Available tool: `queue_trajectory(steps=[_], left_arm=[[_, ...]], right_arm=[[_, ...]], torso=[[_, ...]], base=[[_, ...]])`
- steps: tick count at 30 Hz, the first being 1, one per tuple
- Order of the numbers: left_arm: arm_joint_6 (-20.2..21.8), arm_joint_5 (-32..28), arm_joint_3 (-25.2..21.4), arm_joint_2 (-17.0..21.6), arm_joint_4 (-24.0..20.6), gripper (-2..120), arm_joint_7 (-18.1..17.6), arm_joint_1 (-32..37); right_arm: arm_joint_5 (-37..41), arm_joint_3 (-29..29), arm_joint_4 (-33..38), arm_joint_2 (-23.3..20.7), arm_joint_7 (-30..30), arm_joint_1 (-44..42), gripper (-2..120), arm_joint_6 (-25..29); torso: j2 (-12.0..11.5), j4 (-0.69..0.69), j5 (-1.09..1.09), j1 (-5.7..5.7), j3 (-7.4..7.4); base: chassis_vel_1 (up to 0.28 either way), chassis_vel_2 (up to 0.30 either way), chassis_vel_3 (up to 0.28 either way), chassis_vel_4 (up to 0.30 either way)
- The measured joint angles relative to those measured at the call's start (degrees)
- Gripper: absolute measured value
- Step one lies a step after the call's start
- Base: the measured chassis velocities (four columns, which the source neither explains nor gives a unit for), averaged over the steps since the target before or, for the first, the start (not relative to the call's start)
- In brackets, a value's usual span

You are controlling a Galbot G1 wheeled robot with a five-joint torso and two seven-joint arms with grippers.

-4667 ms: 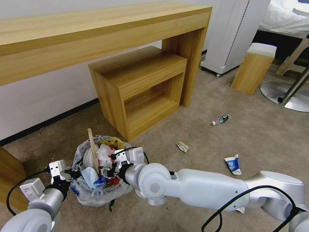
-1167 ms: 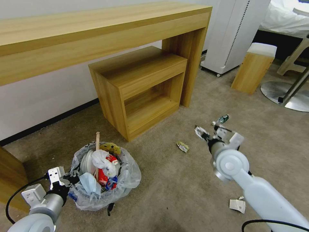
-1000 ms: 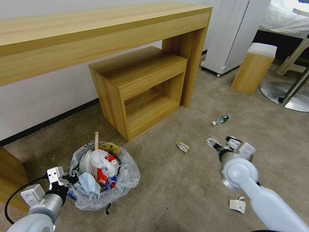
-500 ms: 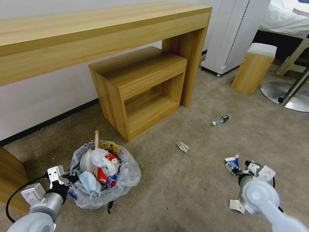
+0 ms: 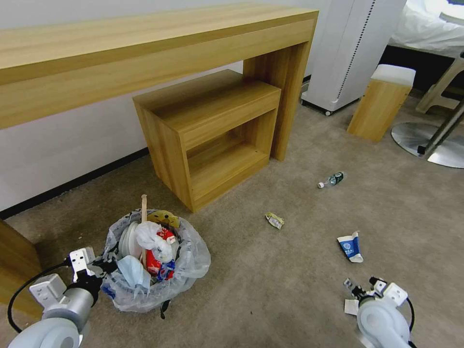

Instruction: Pick up the trash bin and place the garbage on the floor into it.

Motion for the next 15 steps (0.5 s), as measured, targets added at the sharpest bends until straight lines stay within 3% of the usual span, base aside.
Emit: queue_trajectory(steps=[8, 15], left_arm=[[-0.08, -0.35, -0.29, -0.02, -0.13, 1, 0.0, 0.61], [-0.09, -0.69, -0.69, 0.07, -0.73, 1, -0.03, 0.77]], right_arm=[[-2.35, -2.96, -8.2, 0.83, -5.89, 3.48, 100, 1.21], [-3.55, -5.22, -12.14, 1.76, -7.44, 5.95, 100, 1.87]], torso=[[0.0, 0.01, 0.01, 0.0, 0.0], [0.0, 0.01, 0.0, 0.0, 0.0]], base=[[0.0, 0.0, 0.0, 0.0], [0.0, 0.0, 0.0, 0.0]])
